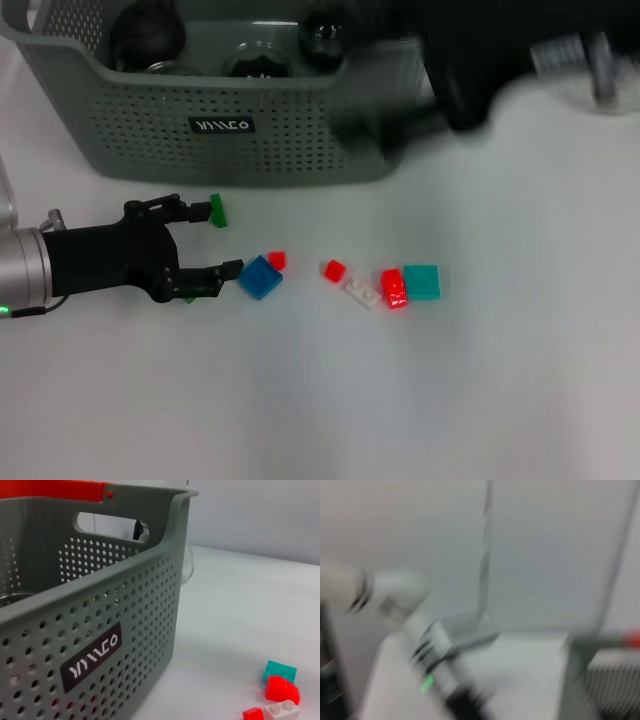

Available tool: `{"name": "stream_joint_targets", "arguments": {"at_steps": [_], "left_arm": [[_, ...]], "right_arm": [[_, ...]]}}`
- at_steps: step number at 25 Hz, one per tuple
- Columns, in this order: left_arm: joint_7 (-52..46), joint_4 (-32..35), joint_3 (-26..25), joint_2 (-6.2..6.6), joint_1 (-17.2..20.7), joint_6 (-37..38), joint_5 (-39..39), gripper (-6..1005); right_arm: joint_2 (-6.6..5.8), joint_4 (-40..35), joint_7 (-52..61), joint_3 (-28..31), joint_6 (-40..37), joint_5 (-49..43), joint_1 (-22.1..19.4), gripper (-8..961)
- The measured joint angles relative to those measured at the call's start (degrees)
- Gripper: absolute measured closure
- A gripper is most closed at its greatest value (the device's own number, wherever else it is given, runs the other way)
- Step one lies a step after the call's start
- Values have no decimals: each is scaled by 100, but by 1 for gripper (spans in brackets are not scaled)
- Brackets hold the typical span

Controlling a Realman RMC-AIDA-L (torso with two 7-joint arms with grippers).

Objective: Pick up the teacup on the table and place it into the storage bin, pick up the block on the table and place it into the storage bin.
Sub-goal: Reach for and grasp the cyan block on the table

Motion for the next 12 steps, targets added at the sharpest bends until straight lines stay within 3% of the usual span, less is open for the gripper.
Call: {"name": "stream_joint_targets", "arguments": {"at_steps": [5, 12], "left_arm": [[-7, -4, -2, -8, 0, -4, 0, 139], [-7, -35, 0, -9, -13, -10, 1, 139]], "right_arm": [[56, 677, 129, -93, -768, -1395, 6, 189], [86, 2207, 175, -593, -116, -3133, 605, 189]]}}
